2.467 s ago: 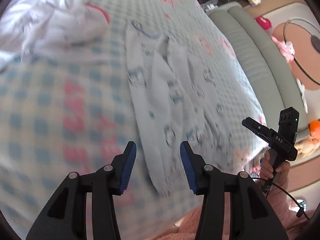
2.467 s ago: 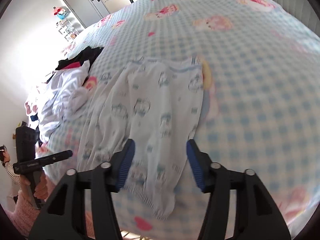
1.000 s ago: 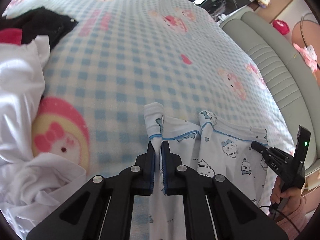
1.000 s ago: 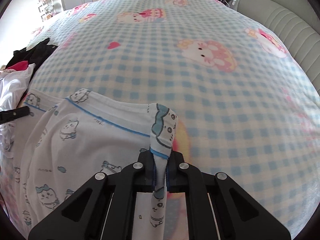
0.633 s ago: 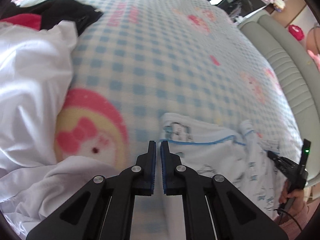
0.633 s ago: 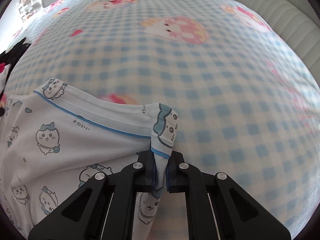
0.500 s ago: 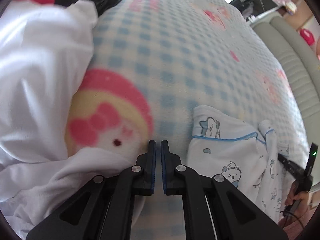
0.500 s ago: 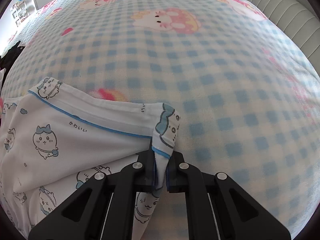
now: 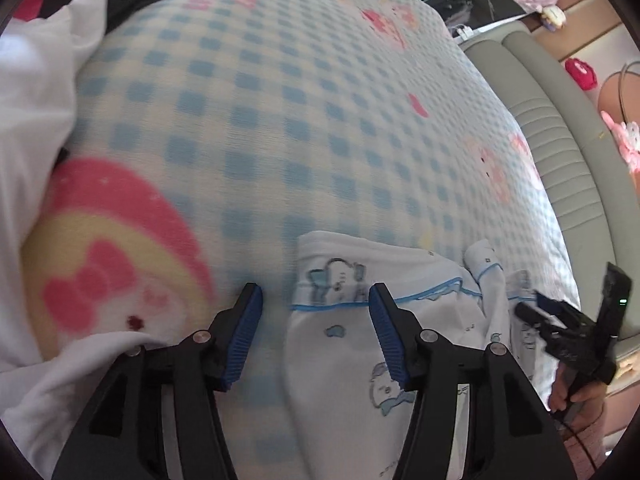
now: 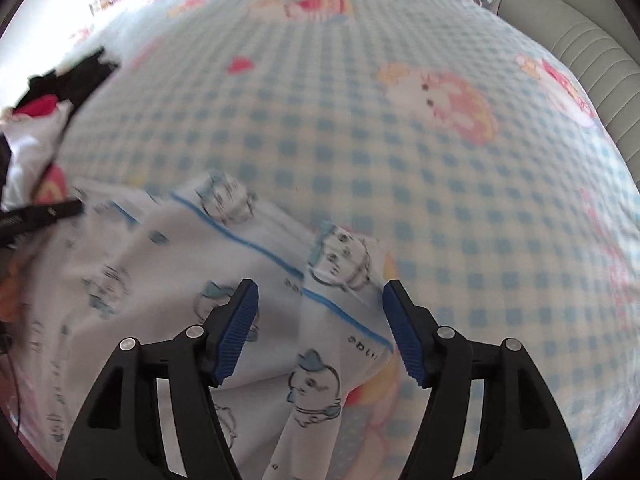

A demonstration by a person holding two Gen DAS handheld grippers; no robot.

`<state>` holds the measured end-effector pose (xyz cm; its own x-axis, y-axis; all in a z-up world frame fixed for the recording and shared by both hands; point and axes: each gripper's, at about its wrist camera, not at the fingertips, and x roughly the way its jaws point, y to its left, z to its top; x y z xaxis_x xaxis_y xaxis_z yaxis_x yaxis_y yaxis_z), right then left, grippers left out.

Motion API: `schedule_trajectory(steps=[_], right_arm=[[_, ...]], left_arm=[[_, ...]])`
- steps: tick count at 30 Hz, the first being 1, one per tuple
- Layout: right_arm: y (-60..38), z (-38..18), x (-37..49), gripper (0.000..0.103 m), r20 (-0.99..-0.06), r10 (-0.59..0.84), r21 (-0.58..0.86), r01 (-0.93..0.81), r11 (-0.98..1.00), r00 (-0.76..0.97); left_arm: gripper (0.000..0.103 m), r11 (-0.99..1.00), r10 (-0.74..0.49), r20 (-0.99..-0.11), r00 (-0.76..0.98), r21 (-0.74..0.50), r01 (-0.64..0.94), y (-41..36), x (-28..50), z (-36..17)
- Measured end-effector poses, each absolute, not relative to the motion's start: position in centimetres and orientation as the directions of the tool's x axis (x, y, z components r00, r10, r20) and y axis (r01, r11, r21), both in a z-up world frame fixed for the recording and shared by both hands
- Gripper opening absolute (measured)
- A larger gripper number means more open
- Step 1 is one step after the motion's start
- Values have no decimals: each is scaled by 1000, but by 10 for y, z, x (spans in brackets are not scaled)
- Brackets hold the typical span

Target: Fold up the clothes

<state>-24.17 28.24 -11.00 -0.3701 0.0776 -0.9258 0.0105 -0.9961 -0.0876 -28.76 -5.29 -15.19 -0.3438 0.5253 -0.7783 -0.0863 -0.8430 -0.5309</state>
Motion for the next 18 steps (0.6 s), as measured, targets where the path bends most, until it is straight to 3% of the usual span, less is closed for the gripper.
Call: schedule_trajectory(steps=[1,2,3,5,7,8,9,10,15,18], right_arm=[[287,-117,-241,67,-932,89,-91,-12,-996,-351],[295,-123,-239,67,-936,104,-93,-49,-995,-337],[303,-129,-237,67,-939,117,-95,-85,-992,-322],[317,-140,-233,67,-948,113,-74,-139,-988,-299],[320,-147,-228,35,-952,25,11,-116,-993,-306],[317,-145,-225,29,-948,33,-5,-89,-996,-315],[316,-140,-223,15,-944,33,-10,-70,-997,-329],[316,-130,-219,11,-935,29,-6,-66,-998,-353],[331,-72,-197,9,-873,65,-24,-92,-996,-483],[353,-70,-189,9,-871,93,-36,-125,-991,-483]], left_arm=[[56,-843,529,-778,-339,-529,-102,-48,-288,-152],[49,-843,532,-778,-333,-525,-120,-44,-287,-151],[30,-842,536,-780,-323,-522,-137,-40,-286,-152],[3,-839,543,-783,-304,-522,-153,-33,-286,-154],[3,-854,518,-787,-334,-499,-150,-31,-283,-150],[3,-859,509,-787,-350,-492,-142,-32,-282,-146],[3,-858,506,-776,-376,-496,-131,-37,-279,-139],[3,-855,506,-761,-406,-505,-120,-43,-276,-131],[3,-867,444,-730,-520,-496,-45,-84,-260,-98],[3,-853,465,-741,-485,-521,-22,-101,-263,-110]])
